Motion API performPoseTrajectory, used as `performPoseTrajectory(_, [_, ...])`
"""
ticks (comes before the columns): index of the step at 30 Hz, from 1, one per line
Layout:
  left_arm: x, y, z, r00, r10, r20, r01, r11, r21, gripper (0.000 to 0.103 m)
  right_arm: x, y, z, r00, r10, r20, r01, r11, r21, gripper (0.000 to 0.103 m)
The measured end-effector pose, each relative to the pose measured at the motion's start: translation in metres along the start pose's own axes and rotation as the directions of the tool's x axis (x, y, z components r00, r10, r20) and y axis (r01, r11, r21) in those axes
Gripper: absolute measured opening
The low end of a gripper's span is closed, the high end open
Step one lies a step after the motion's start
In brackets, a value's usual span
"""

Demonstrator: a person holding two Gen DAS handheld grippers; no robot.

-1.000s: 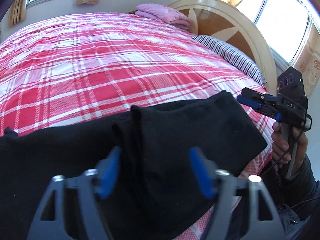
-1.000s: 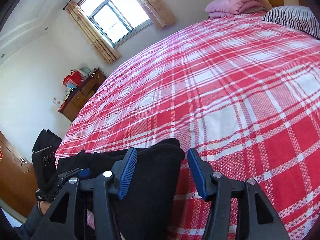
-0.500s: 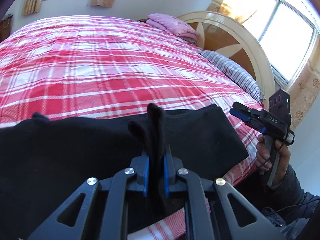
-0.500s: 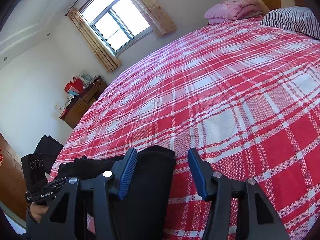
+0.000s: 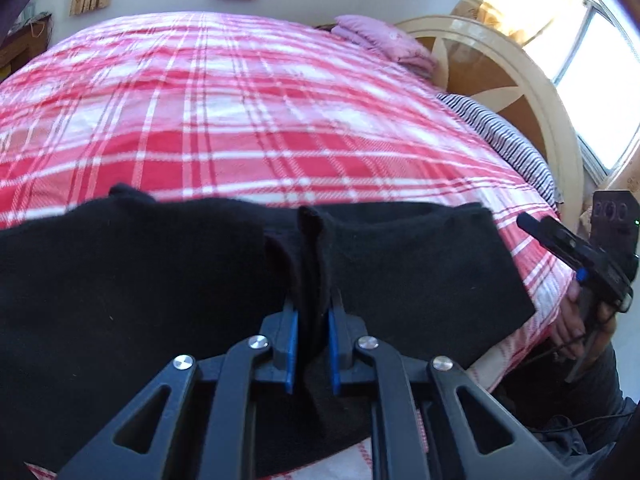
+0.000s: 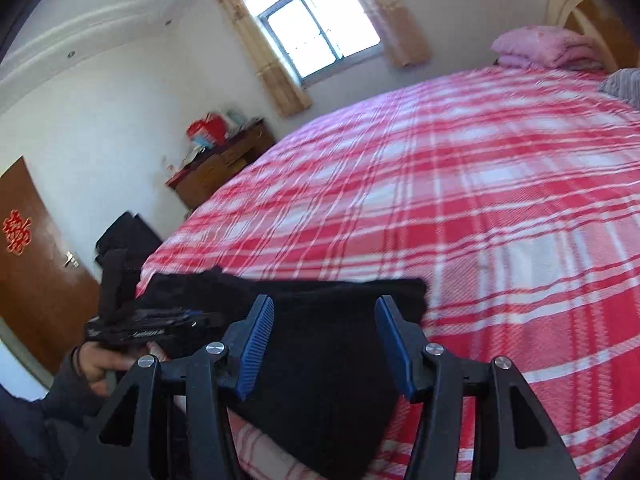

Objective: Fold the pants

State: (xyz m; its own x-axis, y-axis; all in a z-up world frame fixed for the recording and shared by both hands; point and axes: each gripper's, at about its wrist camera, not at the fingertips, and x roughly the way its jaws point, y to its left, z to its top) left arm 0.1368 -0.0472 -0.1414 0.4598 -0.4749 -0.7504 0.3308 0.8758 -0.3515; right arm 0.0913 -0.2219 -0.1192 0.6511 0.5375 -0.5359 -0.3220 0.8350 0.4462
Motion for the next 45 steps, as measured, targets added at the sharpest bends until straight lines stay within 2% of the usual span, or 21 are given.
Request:
performPoseTrajectory(1, [0.001,0.001,-0.001,1.000,0.011,0.001,-0.011,1.000,0.006,0.020,0.008,-0.001,-0.002,0.999,-0.017,-0.037,0.017,1.000,0.004,0.059])
performPoseTrajectory(4, [0.001,-0.004,-0.003,0.999,0.040,0.012,-0.040,0.999,0.036,0.021,0.034,-0.019,-0.008,0.985,-0.096,-0.141,0.103,0.993,0.048,0.059])
performPoseTrajectory(5, [0.001,-0.006,-0.003,0.998,0.053,0.014,-0.054,0.997,0.054,0.023,0.038,-0.024,-0.008,0.984,-0.089,-0.153,0.100,0.993,0.061,0.059])
performPoseTrajectory(9, [-0.003,-0.012,-0.003,0.995,0.094,0.026,-0.096,0.992,0.087,0.031,0.022,-0.018,-0.001,0.991,-0.076,-0.113,0.084,0.995,0.062,0.059])
performPoseTrajectory(11, [-0.009,-0.015,-0.003,0.993,0.111,0.042,-0.115,0.989,0.093,0.047,0.009,-0.010,0.000,0.994,-0.041,-0.104,0.045,0.998,0.033,0.059])
performPoseTrajectory(13, [-0.018,-0.018,-0.002,0.990,0.117,0.074,-0.125,0.987,0.104,0.057,0.002,0.005,-0.002,0.989,0.035,-0.146,-0.040,0.999,-0.026,0.059])
performPoseTrajectory(15, [-0.023,-0.019,-0.001,0.991,0.107,0.082,-0.115,0.988,0.101,0.061,0.001,0.020,-0.009,0.975,0.071,-0.210,-0.094,0.991,-0.101,0.059])
performPoseTrajectory(17, [-0.019,-0.024,-0.004,0.992,0.108,0.059,-0.115,0.986,0.121,0.066,0.011,0.036,-0.025,0.935,0.085,-0.343,-0.157,0.970,-0.186,0.059])
performPoseTrajectory(19, [-0.005,-0.029,-0.009,0.992,0.128,0.004,-0.127,0.978,0.167,0.068,0.025,0.040,-0.042,0.909,0.034,-0.416,-0.146,0.959,-0.241,0.060])
performPoseTrajectory(20, [0.002,-0.032,-0.011,0.990,0.141,-0.019,-0.136,0.974,0.182,0.068,0.031,0.040,-0.047,0.903,0.008,-0.430,-0.131,0.958,-0.256,0.060])
performPoseTrajectory(24, [0.008,-0.037,-0.014,0.982,0.191,-0.005,-0.184,0.952,0.244,0.072,0.026,0.037,-0.037,0.911,0.047,-0.410,-0.145,0.967,-0.210,0.060])
performPoseTrajectory(27, [0.005,-0.030,-0.012,0.986,0.166,-0.009,-0.161,0.965,0.208,0.073,0.020,0.042,-0.020,0.939,0.076,-0.336,-0.150,0.968,-0.201,0.060])
performPoseTrajectory(29, [0.003,-0.027,-0.010,0.983,0.183,-0.002,-0.179,0.962,0.204,0.073,0.026,0.044,-0.006,0.954,0.068,-0.292,-0.127,0.974,-0.188,0.060])
performPoseTrajectory(32, [0.003,-0.025,-0.012,0.980,0.200,0.000,-0.196,0.960,0.200,0.073,0.050,0.030,0.010,0.966,0.008,-0.260,-0.044,0.990,-0.132,0.062])
performPoseTrajectory(34, [0.001,-0.021,-0.012,0.982,0.188,-0.005,-0.184,0.965,0.187,0.074,0.073,0.013,0.013,0.950,-0.086,-0.299,0.066,0.995,-0.075,0.063])
performPoseTrajectory(35, [0.000,-0.020,-0.012,0.983,0.186,-0.005,-0.182,0.966,0.186,0.074,0.079,0.005,0.012,0.949,-0.072,-0.307,0.064,0.997,-0.037,0.063])
performPoseTrajectory(37, [-0.007,-0.018,-0.008,0.980,0.200,0.004,-0.198,0.962,0.188,0.074,0.070,0.001,0.013,0.964,-0.024,-0.266,0.023,1.000,-0.007,0.063])
performPoseTrajectory(40, [-0.030,-0.004,0.002,0.972,0.227,0.053,-0.233,0.957,0.173,0.074,0.047,0.004,0.017,0.984,0.032,-0.177,-0.036,0.999,-0.022,0.063])
performPoseTrajectory(43, [-0.057,0.020,0.011,0.952,0.287,0.107,-0.300,0.944,0.136,0.074,0.027,0.004,0.015,0.994,0.055,-0.097,-0.058,0.998,-0.031,0.063])
performPoseTrajectory(45, [-0.081,0.047,0.016,0.925,0.355,0.133,-0.368,0.926,0.085,0.074,0.021,0.000,0.012,0.995,0.076,-0.058,-0.076,0.997,-0.004,0.063])
